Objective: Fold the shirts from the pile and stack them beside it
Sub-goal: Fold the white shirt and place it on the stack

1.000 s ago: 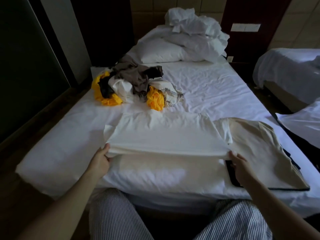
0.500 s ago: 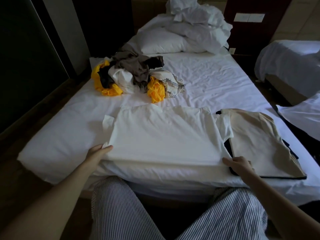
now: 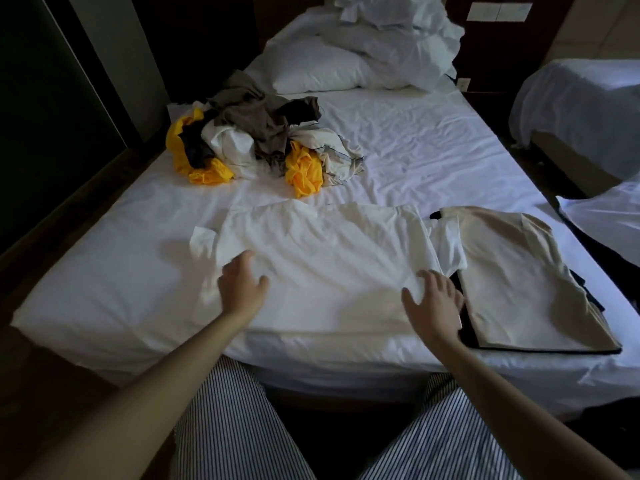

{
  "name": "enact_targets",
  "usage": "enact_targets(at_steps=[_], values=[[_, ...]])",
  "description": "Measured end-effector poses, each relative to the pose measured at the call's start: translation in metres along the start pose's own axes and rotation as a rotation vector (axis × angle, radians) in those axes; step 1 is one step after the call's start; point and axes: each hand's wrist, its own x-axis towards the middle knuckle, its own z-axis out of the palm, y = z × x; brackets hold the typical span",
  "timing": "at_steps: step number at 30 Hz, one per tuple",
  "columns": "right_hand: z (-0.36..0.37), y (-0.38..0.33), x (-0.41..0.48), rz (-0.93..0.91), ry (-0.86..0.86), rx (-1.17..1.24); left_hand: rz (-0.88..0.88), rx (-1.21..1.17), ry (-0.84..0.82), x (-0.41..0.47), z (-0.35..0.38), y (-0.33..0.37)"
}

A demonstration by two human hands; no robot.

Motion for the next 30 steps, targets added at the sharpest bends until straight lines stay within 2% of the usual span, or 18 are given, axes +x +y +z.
enact_targets(at_steps=[6, 8, 12, 14, 19, 23, 26, 30], values=[[0.023, -0.051, 0.027, -0.291, -0.234, -0.083, 0.440, 0.173, -0.320, 0.009, 0.040, 0.057], [0.034, -0.058, 0.039, -0.340, -0.334, -0.130, 0.507, 0.260, -0.387, 0.015, 0.053, 0.066], [0.064, -0.054, 0.058, -0.442, -0.486, -0.228, 0.612, 0.408, -0.400, 0.029, 0.082, 0.066], [0.078, -0.044, 0.066, -0.462, -0.529, -0.230, 0.622, 0.403, -0.412, 0.041, 0.093, 0.062], [0.086, -0.023, 0.108, -0.429, -0.461, -0.261, 0.579, 0.438, -0.341, 0.100, 0.091, 0.037], [0.084, -0.003, 0.146, -0.313, -0.408, -0.274, 0.406, 0.449, -0.201, 0.146, 0.079, -0.004], [0.085, 0.002, 0.168, -0.165, -0.403, -0.274, 0.291, 0.463, -0.180, 0.165, 0.071, -0.019], [0.089, -0.001, 0.190, -0.042, -0.380, -0.238, 0.254, 0.399, -0.116, 0.176, 0.075, -0.018]])
